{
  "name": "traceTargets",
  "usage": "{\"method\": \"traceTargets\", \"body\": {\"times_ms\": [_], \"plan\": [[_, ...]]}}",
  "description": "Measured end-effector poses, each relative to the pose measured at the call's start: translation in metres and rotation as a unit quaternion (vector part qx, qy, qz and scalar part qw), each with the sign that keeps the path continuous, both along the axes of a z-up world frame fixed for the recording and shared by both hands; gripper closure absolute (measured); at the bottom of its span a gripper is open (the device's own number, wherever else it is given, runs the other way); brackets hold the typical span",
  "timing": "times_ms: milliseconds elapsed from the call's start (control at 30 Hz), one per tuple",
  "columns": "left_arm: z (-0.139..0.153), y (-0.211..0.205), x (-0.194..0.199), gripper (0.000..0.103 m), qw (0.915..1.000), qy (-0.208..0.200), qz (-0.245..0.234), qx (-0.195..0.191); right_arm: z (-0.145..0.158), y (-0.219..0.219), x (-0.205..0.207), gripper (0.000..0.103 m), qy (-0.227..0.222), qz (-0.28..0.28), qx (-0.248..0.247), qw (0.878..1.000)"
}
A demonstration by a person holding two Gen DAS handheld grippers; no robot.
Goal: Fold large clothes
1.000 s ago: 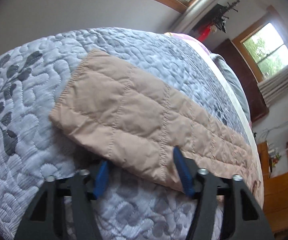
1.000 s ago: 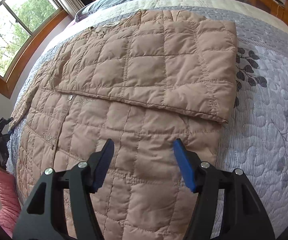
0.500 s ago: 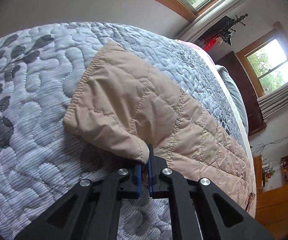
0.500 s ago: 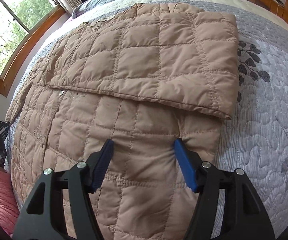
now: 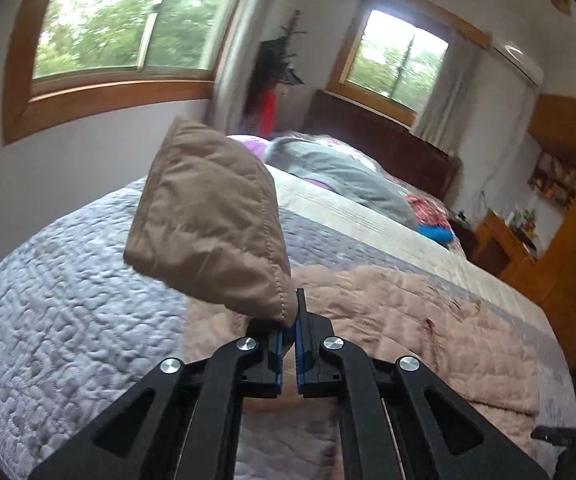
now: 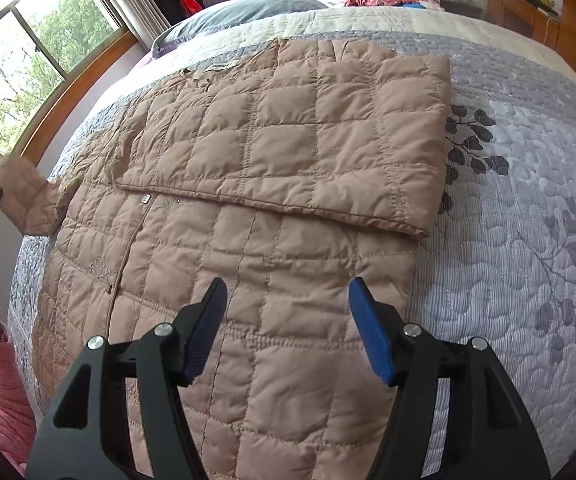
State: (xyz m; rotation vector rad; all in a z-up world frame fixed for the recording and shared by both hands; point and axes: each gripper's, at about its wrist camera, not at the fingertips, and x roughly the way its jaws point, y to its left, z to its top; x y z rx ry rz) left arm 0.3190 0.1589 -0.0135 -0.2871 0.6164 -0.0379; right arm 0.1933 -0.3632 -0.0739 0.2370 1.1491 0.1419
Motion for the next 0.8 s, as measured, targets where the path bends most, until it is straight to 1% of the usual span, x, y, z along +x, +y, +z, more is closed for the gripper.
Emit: {"method": "traceTargets", "body": {"times_ms": [67,133,200,333,433,533,633,700,733,767,800], "plan": [[-0.001,-0.050,0.009,0.099,0.9984,0.002,-0.049,0.029,0.000,0.001,-0.002,0.040,-0.002,0.002,-0.002,1.000],[-0.004,-0.092,0.016,0.099,0.9949,0.002,-0.085,0.054,-0.001,0.001,-0.004,0.040,-0.001,0.002,0.000,1.000],[-0.007,-0.125,0.020,0.099,0.9913,0.007,-0.115,0.064,-0.001,0.001,-0.006,0.040,-0.002,0.003,0.001,1.000],[-0.018,-0.185,0.028,0.099,0.9841,0.014,-0.160,0.077,0.000,0.002,-0.007,0.040,-0.006,0.005,-0.001,1.000],[-0.031,-0.218,0.032,0.099,0.9800,0.032,-0.184,0.069,0.000,0.002,-0.007,0.040,-0.007,0.006,-0.005,1.000],[-0.048,-0.242,0.039,0.099,0.9780,0.049,-0.186,0.080,0.000,0.003,-0.008,0.040,-0.008,0.007,-0.006,1.000],[-0.075,-0.261,0.052,0.097,0.9679,0.095,-0.216,0.088,0.000,0.002,-0.007,0.040,-0.007,0.007,-0.007,1.000],[-0.092,-0.269,0.057,0.092,0.9580,0.125,-0.239,0.097,0.001,0.002,-0.007,0.040,-0.007,0.007,-0.009,1.000],[-0.096,-0.269,0.054,0.083,0.9543,0.135,-0.248,0.096,0.001,0.002,-0.005,0.040,-0.007,0.008,-0.010,1.000],[-0.096,-0.268,0.051,0.076,0.9517,0.138,-0.259,0.089,0.002,0.003,-0.004,0.040,-0.007,0.009,-0.010,1.000],[-0.094,-0.268,0.046,0.073,0.9485,0.137,-0.274,0.082,0.002,0.004,-0.003,0.040,-0.008,0.010,-0.009,1.000]]}}
